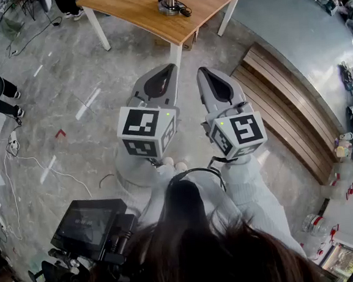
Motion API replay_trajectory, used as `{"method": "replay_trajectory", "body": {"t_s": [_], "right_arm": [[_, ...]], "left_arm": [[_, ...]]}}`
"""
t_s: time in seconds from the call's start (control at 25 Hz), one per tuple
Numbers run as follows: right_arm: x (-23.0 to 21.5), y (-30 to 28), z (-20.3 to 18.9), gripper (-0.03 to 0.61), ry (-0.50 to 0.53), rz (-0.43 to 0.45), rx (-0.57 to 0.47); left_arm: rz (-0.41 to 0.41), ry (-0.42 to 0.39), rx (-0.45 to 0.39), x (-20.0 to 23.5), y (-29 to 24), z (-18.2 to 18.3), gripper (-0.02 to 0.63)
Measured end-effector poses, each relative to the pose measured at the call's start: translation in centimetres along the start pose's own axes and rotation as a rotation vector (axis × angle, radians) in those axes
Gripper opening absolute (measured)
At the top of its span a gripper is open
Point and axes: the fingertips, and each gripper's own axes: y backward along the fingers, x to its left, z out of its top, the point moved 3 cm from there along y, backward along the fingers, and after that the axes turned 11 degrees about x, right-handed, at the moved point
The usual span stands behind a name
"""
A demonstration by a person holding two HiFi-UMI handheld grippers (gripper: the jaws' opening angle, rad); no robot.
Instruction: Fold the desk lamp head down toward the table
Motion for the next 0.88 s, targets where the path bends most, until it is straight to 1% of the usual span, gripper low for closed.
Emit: {"method": "replay_trajectory", "body": {"t_s": [0.28,0.52,0.6,0.76,0.88], "right_arm": [[0.3,0.1,0.1,0.002,-0.005,-0.002,-0.018],[-0.3,0.1,-0.1,0.002,-0.015,0.006,-0.025],[-0.9,-0.2,-0.3,0.002,-0.011,0.009,-0.016],[-2.3,-0.7,-1.3,0.002,-0.021,0.016,0.009],[-3.5,-1.9,-1.4,0.002,-0.034,0.024,0.014]], "left_arm": [[0.002,-0.010,0.004,0.1,0.3,0.2,0.003],[0.002,-0.013,0.013,-0.2,-0.5,0.1,0.002],[0.008,-0.006,0.015,-0.1,-1.1,-0.2,0.003],[0.027,0.037,0.035,0.3,-2.3,-1.3,0.002],[0.038,0.040,0.047,1.0,-3.7,-1.3,0.002]]}}
